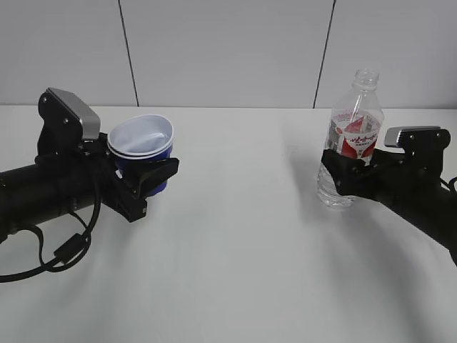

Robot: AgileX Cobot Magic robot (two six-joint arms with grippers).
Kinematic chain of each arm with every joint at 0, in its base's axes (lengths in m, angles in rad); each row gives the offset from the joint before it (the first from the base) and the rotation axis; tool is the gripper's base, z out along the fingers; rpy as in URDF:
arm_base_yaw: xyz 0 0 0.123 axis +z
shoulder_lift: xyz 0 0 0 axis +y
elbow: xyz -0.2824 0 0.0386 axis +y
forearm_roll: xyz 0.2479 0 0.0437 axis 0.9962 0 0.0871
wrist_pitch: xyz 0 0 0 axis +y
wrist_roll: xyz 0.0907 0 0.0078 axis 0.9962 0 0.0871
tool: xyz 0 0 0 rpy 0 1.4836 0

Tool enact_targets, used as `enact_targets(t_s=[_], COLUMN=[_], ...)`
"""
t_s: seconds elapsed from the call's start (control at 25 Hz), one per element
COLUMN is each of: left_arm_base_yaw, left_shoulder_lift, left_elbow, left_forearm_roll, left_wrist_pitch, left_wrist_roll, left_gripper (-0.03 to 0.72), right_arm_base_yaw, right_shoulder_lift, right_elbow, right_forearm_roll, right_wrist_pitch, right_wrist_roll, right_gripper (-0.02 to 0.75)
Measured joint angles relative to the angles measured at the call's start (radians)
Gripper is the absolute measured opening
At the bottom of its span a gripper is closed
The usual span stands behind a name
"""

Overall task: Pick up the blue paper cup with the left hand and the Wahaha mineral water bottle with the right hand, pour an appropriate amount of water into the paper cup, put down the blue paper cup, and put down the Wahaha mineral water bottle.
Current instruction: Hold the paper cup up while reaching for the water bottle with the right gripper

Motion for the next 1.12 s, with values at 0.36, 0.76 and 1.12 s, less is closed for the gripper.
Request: enact_targets(t_s=[0.36, 0.76, 1.12], left_arm_base_yaw=[0.0, 0.0, 0.0], left_shoulder_lift=[0.0, 0.0, 0.0], left_elbow=[0.0, 0.0, 0.0], left_forearm_roll=[0.0, 0.0, -0.002], left_wrist_pitch=[0.0, 0.0, 0.003], left_wrist_roll=[0.002, 0.002, 0.002], left_gripper=[0.414, 0.413, 0.413], right_arm_base_yaw=[0.0, 0.0, 0.0], right_shoulder_lift=[0.009, 0.009, 0.009], right_elbow=[-0.009, -0.01, -0.01], right_forearm_roll=[0.0, -0.013, 0.045], right_wrist_pitch=[0.0, 0.0, 0.003], right_wrist_roll=[0.004, 0.001, -0.08], right_gripper=[0.636, 0.643, 0.664])
